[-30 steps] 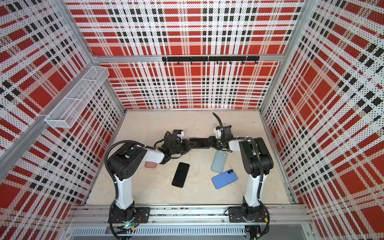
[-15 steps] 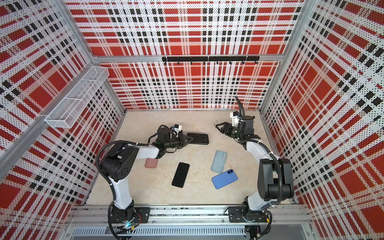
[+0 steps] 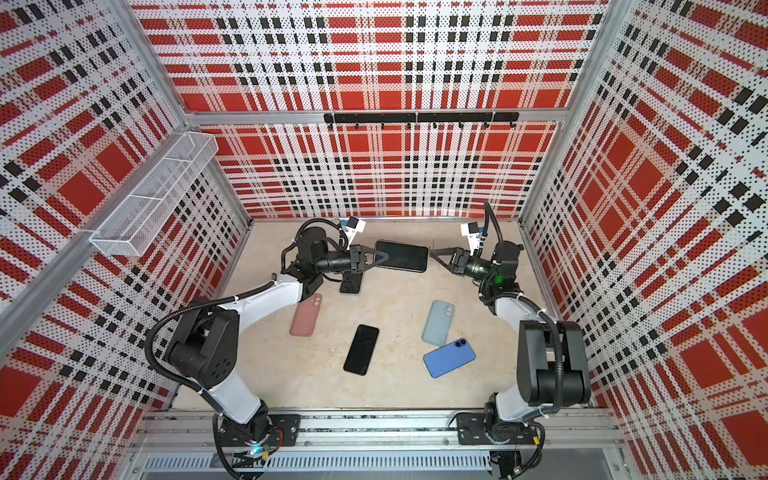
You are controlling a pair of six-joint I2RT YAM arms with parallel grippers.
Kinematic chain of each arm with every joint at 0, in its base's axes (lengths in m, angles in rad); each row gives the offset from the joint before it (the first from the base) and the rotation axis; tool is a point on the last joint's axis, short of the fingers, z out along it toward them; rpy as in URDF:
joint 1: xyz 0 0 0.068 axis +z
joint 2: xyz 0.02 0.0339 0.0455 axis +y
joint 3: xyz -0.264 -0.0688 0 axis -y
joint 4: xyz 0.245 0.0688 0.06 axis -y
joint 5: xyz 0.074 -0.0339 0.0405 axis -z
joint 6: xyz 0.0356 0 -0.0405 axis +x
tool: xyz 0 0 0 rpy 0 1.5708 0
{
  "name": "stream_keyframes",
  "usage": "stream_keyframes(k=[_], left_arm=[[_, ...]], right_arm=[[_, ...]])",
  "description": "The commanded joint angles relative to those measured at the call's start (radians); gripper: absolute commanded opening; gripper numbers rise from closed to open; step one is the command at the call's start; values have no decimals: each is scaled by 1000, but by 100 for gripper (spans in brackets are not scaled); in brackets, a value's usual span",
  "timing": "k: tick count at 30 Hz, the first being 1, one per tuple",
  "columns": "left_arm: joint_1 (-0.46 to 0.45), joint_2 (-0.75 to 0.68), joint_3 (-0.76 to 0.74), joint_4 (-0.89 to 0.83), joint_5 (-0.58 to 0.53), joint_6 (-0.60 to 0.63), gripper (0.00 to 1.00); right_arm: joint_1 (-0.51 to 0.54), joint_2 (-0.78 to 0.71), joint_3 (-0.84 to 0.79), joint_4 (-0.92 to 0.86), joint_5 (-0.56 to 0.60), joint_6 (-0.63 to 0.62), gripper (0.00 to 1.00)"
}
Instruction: Put the phone into the phone case
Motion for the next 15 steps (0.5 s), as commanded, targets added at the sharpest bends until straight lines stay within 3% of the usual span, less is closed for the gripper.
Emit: stream_keyframes(k=[1, 10, 15], left_arm=[[-19, -38, 47, 20, 56, 4, 0], [-24, -55, 55, 32, 25, 3, 0], [-18, -72, 51, 44, -1, -1, 0]], right_arm=[[6, 90, 8, 501, -80, 339, 54], [19, 94, -9, 478, -59, 273, 56], [17, 58, -28, 278, -13, 122, 58]])
